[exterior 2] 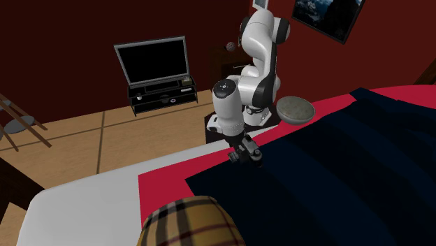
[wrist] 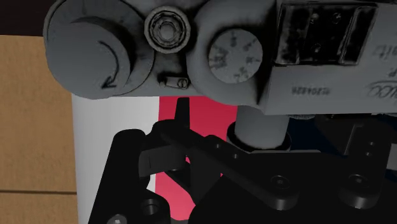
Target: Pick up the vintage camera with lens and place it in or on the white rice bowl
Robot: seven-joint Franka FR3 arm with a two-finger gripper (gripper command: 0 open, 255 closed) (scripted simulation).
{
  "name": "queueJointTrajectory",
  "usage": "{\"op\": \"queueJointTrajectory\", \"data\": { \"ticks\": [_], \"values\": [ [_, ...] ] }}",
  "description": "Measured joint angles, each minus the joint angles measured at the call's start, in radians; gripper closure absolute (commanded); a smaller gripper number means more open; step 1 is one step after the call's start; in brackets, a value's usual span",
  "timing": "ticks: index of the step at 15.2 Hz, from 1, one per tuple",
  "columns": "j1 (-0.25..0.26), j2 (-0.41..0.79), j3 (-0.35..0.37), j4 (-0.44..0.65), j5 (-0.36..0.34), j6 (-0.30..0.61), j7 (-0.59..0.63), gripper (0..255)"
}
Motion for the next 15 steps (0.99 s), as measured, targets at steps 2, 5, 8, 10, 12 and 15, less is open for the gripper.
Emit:
{"op": "queueJointTrajectory", "data": {
  "ticks": [2, 5, 8, 10, 12, 15],
  "values": [
    [0.0, 0.0, 0.0, 0.0, 0.0, -0.001, 0.0, 255],
    [0.0, 0.0, 0.0, 0.001, 0.0, 0.0, 0.0, 255],
    [0.0, 0.0, 0.0, 0.001, 0.0, 0.0, 0.0, 255],
    [0.0, 0.0, 0.0, 0.001, 0.0, 0.0, 0.0, 255],
    [-0.001, -0.003, -0.001, 0.014, 0.0, -0.017, 0.001, 255],
    [-0.002, -0.009, -0.001, 0.043, 0.001, -0.052, 0.005, 255]
  ]
}}
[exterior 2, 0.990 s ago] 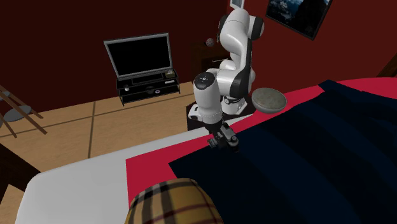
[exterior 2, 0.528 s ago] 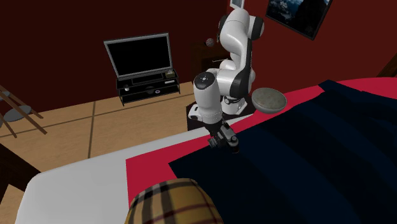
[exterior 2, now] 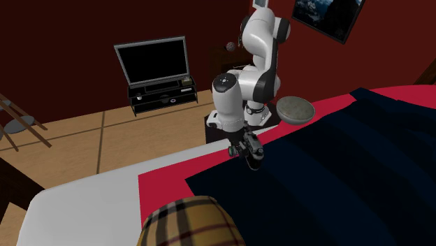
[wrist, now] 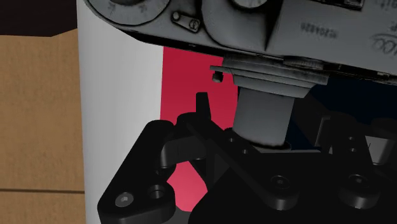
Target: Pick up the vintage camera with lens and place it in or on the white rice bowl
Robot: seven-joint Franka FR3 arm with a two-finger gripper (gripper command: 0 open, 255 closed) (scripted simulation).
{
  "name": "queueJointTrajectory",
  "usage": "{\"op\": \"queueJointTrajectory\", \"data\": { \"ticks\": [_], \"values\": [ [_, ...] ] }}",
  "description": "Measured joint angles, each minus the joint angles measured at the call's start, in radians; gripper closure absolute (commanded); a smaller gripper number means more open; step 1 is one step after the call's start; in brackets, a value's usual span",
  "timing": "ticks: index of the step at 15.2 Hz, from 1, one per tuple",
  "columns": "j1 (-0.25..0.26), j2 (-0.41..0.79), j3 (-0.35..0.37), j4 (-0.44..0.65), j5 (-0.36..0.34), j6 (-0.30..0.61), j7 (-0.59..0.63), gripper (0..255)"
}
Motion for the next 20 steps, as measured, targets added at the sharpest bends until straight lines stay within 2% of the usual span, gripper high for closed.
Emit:
{"op": "queueJointTrajectory", "data": {
  "ticks": [20],
  "values": [
    [-0.001, 0.001, -0.001, 0.266, -0.005, -0.263, 0.038, 255]
  ]
}}
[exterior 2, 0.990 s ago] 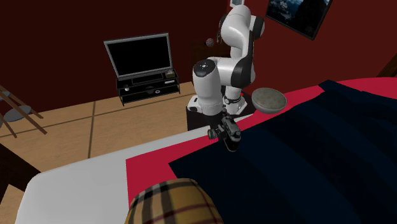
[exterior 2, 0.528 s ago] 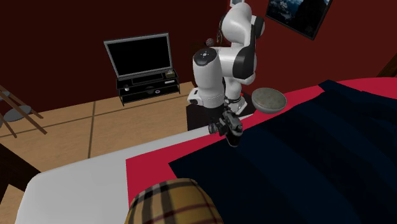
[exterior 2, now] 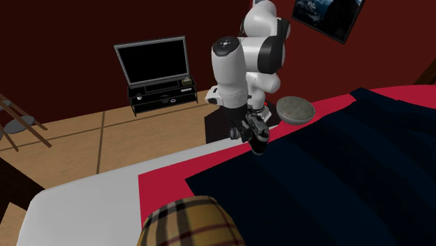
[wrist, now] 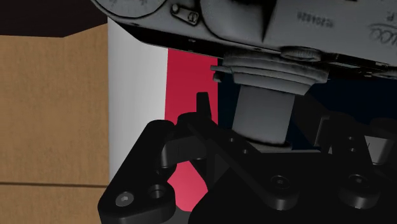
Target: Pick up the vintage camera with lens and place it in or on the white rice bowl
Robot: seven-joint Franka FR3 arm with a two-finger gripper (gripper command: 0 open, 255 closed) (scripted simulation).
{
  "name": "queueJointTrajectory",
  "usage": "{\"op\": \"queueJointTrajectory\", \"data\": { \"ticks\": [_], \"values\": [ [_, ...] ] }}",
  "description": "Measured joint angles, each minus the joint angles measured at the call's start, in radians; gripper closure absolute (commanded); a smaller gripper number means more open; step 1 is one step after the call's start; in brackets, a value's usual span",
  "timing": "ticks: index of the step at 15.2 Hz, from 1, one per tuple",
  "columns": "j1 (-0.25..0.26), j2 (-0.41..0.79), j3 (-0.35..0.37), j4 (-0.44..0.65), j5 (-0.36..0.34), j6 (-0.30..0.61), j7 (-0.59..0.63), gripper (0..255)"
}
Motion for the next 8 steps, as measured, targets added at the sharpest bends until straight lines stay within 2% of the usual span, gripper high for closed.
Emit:
{"op": "queueJointTrajectory", "data": {
  "ticks": [8],
  "values": [
    [0.006, 0.033, 0.004, 0.148, -0.011, -0.115, 0.026, 255]
  ]
}}
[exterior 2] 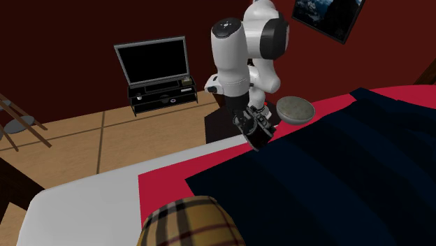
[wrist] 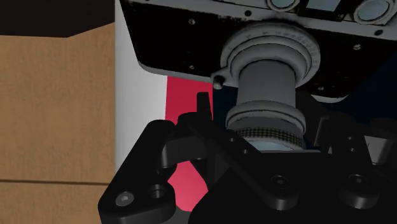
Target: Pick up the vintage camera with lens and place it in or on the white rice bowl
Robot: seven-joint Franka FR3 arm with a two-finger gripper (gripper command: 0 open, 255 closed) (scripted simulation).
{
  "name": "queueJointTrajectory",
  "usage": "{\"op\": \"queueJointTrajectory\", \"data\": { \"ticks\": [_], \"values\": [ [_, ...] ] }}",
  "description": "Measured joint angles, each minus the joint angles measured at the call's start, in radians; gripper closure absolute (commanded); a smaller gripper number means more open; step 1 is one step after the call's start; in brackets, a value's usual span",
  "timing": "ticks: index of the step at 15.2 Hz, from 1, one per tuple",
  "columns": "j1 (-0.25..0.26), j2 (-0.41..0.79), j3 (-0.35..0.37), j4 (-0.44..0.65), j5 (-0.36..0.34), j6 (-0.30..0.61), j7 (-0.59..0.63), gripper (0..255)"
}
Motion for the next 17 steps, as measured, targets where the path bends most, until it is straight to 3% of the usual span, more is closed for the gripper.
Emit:
{"op": "queueJointTrajectory", "data": {
  "ticks": [9, 17],
  "values": [
    [0.011, -0.321, -0.002, -0.34, 0.122, 0.043, -0.006, 255],
    [0.074, -0.602, 0.008, -0.573, 0.23, 0.02, 0.039, 255]
  ]
}}
